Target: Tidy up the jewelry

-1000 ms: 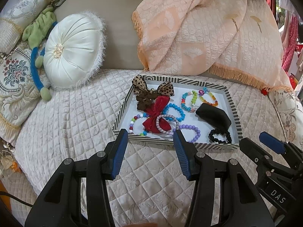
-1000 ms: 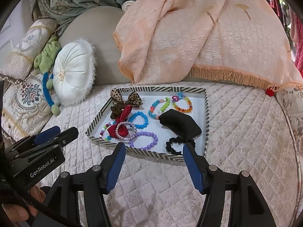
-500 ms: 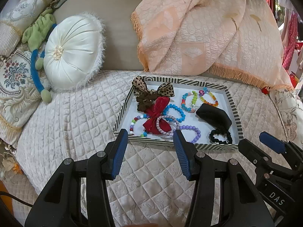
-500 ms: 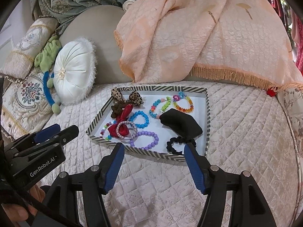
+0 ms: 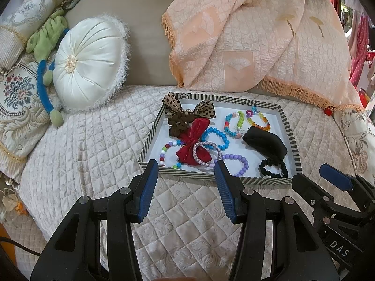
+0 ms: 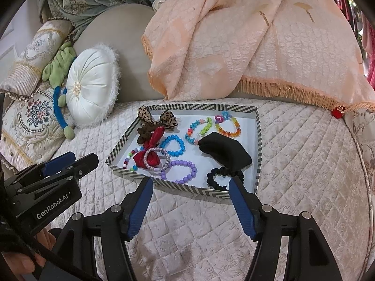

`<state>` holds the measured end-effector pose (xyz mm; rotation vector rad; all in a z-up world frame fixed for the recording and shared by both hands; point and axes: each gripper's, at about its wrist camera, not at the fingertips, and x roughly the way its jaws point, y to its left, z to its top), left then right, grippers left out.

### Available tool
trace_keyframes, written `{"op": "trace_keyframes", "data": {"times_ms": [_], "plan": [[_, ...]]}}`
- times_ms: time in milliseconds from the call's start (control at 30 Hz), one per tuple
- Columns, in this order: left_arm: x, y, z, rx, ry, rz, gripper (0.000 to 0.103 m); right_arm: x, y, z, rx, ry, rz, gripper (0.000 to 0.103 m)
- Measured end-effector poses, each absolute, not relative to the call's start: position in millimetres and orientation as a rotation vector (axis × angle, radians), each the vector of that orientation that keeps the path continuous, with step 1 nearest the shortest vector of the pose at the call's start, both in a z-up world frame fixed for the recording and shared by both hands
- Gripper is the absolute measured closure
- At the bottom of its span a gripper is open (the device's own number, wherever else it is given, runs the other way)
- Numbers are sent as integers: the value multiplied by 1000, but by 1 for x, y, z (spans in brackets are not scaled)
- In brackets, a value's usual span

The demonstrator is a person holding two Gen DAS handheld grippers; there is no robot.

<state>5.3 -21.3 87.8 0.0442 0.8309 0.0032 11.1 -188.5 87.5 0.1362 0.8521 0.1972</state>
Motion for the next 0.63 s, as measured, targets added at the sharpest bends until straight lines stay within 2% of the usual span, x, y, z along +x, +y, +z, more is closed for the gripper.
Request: {"op": "trace_keyframes", "data": {"times_ms": [633], "plan": [[3, -21, 80, 67, 833, -6, 53, 15, -207, 73, 145, 869, 180, 37]]}}
